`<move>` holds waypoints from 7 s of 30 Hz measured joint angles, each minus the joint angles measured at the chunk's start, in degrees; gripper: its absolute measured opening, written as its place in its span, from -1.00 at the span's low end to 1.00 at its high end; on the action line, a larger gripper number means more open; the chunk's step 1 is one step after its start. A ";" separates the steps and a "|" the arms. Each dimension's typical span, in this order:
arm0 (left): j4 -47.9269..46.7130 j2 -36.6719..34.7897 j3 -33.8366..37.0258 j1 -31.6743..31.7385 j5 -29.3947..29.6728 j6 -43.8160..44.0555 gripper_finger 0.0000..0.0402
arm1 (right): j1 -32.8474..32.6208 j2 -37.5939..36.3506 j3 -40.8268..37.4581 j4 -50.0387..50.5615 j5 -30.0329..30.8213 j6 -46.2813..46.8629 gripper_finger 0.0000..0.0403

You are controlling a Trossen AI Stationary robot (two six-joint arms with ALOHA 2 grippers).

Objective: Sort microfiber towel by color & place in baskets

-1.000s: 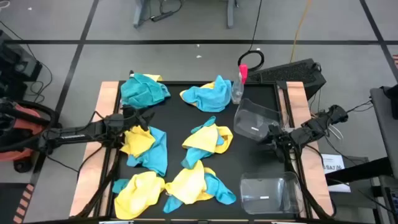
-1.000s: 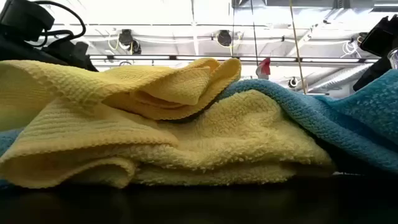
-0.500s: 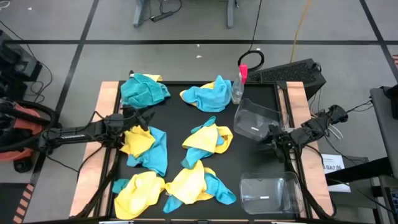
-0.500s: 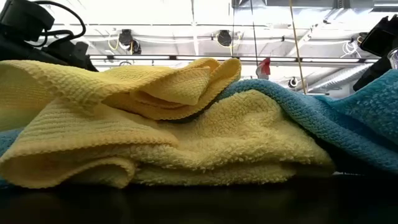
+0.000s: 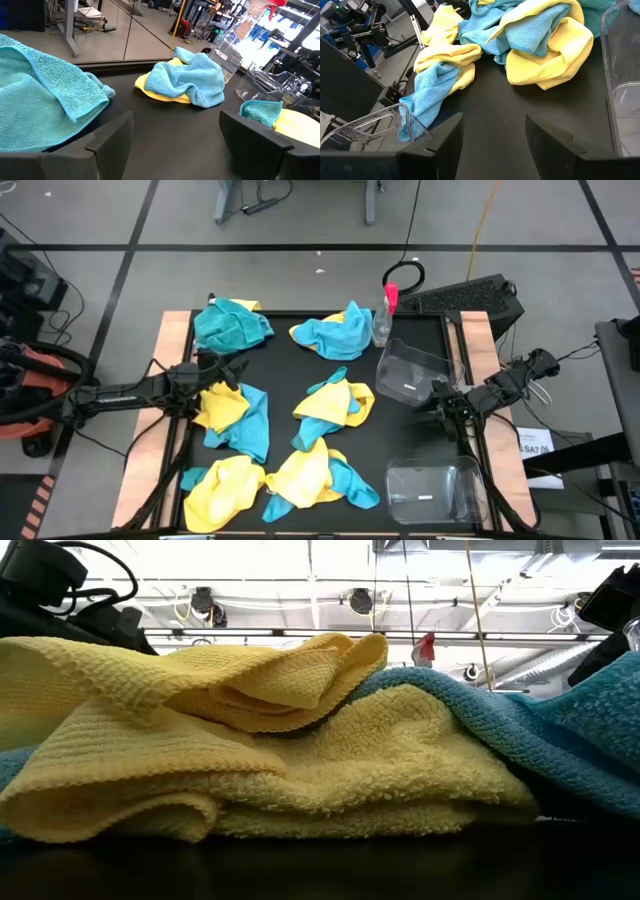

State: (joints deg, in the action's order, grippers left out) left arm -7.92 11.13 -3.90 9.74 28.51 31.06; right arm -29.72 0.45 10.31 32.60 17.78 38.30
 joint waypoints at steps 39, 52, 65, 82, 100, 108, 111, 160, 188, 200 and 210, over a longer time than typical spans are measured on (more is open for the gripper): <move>0.00 -0.02 0.01 0.00 0.01 0.00 0.49 | -0.02 0.00 0.00 0.00 0.00 0.00 0.01; 0.00 -0.01 0.00 -0.01 0.00 0.01 0.49 | -0.01 -0.01 0.00 0.00 0.01 0.00 0.01; 0.00 0.00 0.01 0.00 0.02 0.01 0.49 | 0.04 0.00 -0.01 -1.38 1.18 -0.38 0.01; 0.02 0.00 0.02 0.01 0.00 0.01 0.49 | 0.05 -0.02 0.00 -10.64 5.37 -0.67 0.01; 0.02 0.00 0.01 0.00 0.01 0.01 0.49 | 0.05 7.11 0.00 -35.91 6.14 -20.01 0.01; 0.02 0.00 0.00 0.00 0.01 0.01 0.49 | 0.09 21.77 0.00 -55.70 6.34 -31.48 0.01; 0.02 0.00 0.00 -0.01 0.00 0.01 0.49 | 0.09 27.22 0.03 -61.98 6.34 -35.61 0.01; 0.04 -0.02 0.02 -0.01 0.00 -0.01 0.49 | 50.60 103.91 59.71 -9.76 7.65 -33.89 0.01; 0.04 -0.01 0.02 0.00 0.00 0.01 0.49 | 50.61 98.24 65.00 -3.87 -1.24 -37.56 -0.99; 0.04 -0.02 0.00 -0.01 0.00 0.01 0.49 | 47.39 76.70 65.00 -3.67 -1.37 -39.43 -1.00; 0.04 -0.01 0.02 -0.01 0.00 0.01 0.49 | 46.69 62.52 65.00 4.34 -1.49 -38.98 -1.00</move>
State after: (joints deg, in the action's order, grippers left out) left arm -7.88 11.13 -3.88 9.74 28.51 31.07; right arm 16.97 62.97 75.31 36.94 16.29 -0.68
